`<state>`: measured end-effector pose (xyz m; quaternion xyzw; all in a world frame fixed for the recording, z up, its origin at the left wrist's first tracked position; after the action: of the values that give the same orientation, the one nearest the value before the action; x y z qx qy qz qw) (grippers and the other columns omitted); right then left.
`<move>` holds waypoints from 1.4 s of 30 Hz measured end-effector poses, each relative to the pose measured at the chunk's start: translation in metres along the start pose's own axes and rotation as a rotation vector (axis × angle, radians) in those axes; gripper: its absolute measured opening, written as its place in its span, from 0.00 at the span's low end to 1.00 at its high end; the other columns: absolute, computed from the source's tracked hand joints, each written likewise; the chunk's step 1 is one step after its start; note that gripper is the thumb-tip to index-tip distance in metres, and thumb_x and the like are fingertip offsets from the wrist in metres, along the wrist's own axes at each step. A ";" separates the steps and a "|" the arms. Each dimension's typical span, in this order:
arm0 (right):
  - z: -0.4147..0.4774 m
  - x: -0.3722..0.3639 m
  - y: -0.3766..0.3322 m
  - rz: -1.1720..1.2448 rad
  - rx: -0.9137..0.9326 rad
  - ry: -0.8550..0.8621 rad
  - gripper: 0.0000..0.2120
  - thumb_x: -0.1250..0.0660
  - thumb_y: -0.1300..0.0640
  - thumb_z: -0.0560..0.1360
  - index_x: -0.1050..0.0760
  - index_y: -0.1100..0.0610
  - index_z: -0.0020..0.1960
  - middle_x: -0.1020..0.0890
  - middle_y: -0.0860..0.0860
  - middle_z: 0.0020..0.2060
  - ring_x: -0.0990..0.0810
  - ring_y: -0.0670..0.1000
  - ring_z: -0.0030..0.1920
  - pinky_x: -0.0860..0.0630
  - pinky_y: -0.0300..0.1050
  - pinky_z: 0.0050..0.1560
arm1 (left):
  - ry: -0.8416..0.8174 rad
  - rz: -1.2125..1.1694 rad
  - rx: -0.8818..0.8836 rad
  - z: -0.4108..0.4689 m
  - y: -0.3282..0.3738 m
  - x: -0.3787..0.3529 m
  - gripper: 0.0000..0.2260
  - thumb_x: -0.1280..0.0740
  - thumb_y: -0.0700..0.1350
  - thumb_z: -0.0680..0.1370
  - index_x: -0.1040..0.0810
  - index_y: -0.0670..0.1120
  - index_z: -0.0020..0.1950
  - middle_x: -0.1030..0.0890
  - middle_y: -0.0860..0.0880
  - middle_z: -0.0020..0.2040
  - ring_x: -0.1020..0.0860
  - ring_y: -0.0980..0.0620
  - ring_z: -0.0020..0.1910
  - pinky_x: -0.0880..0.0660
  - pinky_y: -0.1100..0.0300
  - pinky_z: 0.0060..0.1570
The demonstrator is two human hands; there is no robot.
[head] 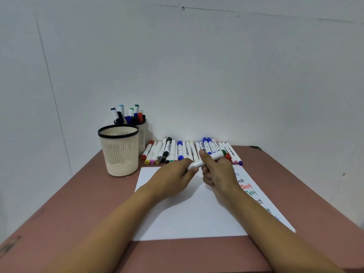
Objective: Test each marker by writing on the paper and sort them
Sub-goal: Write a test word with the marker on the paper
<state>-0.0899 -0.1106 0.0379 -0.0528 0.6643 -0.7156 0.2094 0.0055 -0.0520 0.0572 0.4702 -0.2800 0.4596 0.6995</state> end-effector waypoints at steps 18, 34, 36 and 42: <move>-0.002 -0.015 -0.021 -0.018 0.158 -0.317 0.14 0.38 0.58 0.80 0.29 0.60 0.36 0.31 0.49 0.26 0.36 0.44 0.25 0.37 0.34 0.27 | 0.021 -0.582 0.055 -0.004 -0.006 0.005 0.08 0.34 0.46 0.78 0.20 0.43 0.50 0.32 0.56 0.28 0.37 0.60 0.25 0.40 0.69 0.27; 0.006 0.026 -0.001 0.288 -0.096 0.074 0.07 0.33 0.55 0.77 0.24 0.58 0.43 0.25 0.53 0.31 0.27 0.46 0.24 0.28 0.38 0.24 | 0.017 -0.212 0.254 -0.007 -0.042 0.015 0.20 0.31 0.49 0.75 0.35 0.56 0.63 0.26 0.51 0.40 0.28 0.56 0.39 0.31 0.65 0.38; 0.007 0.034 0.003 0.392 -0.121 0.119 0.09 0.35 0.54 0.79 0.25 0.60 0.46 0.21 0.58 0.36 0.20 0.51 0.28 0.21 0.42 0.28 | 0.045 -0.110 0.264 -0.007 -0.052 0.018 0.18 0.35 0.46 0.78 0.34 0.52 0.67 0.24 0.49 0.44 0.27 0.52 0.43 0.29 0.60 0.45; 0.005 0.036 0.003 0.448 -0.161 0.054 0.09 0.37 0.57 0.80 0.26 0.64 0.50 0.18 0.63 0.41 0.16 0.60 0.37 0.17 0.49 0.36 | 0.083 0.078 0.237 -0.009 -0.054 0.021 0.14 0.45 0.42 0.81 0.30 0.47 0.66 0.21 0.46 0.55 0.25 0.48 0.50 0.31 0.58 0.45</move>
<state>-0.1197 -0.1284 0.0280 0.0983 0.7197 -0.5971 0.3403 0.0633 -0.0436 0.0492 0.5188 -0.2129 0.5354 0.6316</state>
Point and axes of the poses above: each hand's wrist, its own z-axis towards the middle knuckle, its own x-axis out of the back of the hand, y = z × x, the point moved 9 cm from there along z, towards the middle knuckle
